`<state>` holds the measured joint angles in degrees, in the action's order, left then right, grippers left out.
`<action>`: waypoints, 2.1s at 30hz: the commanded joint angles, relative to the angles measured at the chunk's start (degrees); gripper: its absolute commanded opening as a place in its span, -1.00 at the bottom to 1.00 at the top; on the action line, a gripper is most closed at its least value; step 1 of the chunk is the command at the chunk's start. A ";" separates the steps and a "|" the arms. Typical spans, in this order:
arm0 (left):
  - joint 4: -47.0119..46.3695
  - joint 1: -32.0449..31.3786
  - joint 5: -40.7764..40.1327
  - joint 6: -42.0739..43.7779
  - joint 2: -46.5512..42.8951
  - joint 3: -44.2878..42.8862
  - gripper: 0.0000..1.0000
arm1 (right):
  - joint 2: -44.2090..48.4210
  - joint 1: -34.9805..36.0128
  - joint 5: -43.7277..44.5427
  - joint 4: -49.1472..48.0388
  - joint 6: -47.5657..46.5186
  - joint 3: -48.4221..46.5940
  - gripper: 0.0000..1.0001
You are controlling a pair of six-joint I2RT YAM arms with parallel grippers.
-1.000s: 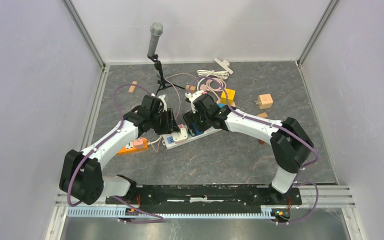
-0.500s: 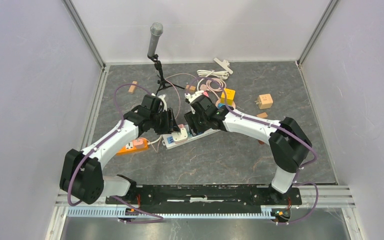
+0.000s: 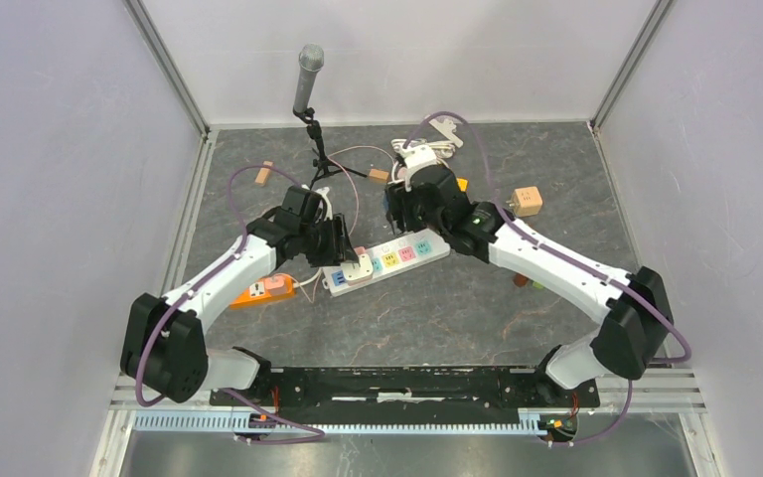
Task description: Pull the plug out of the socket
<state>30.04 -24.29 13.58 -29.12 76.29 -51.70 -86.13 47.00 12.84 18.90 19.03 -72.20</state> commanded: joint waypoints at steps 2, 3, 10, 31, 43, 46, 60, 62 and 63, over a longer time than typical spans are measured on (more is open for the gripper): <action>9.32 0.64 -6.56 2.39 0.06 -3.07 0.27 | 5.70 -5.34 11.41 0.97 -2.80 0.28 -1.00; 9.39 0.60 -6.56 2.33 -0.15 -4.76 0.37 | 6.65 -7.27 11.63 1.19 -3.06 1.11 -1.00; 9.37 0.70 -5.23 0.77 -0.76 -15.84 0.91 | 13.23 -19.28 14.85 3.96 -5.00 7.15 -1.00; 8.34 4.63 -11.57 -0.97 -6.18 -12.04 0.99 | 12.27 -62.68 -24.84 -3.72 4.15 27.00 -0.32; 8.38 5.16 -9.32 -2.96 -2.35 -10.39 0.99 | 7.81 -64.75 -29.53 -6.57 3.89 29.49 0.60; 9.14 5.16 -9.98 -3.09 -1.61 -10.95 0.99 | 8.25 -64.74 -26.74 -5.11 2.74 29.49 0.92; 11.00 5.33 -13.19 -1.88 0.04 -11.85 0.99 | 15.96 -63.66 -18.03 -3.30 1.96 26.57 0.96; 11.06 5.44 -13.21 -2.03 0.17 -11.67 0.99 | 17.33 -61.99 -19.77 -4.28 1.48 26.20 0.96; 10.97 5.41 -13.25 -2.14 0.28 -11.50 0.99 | 17.85 -60.50 -20.77 -4.82 1.08 25.90 0.96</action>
<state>40.86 -19.20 1.56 -30.17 76.25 -62.39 -71.81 -16.67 -6.76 16.78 21.74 -43.05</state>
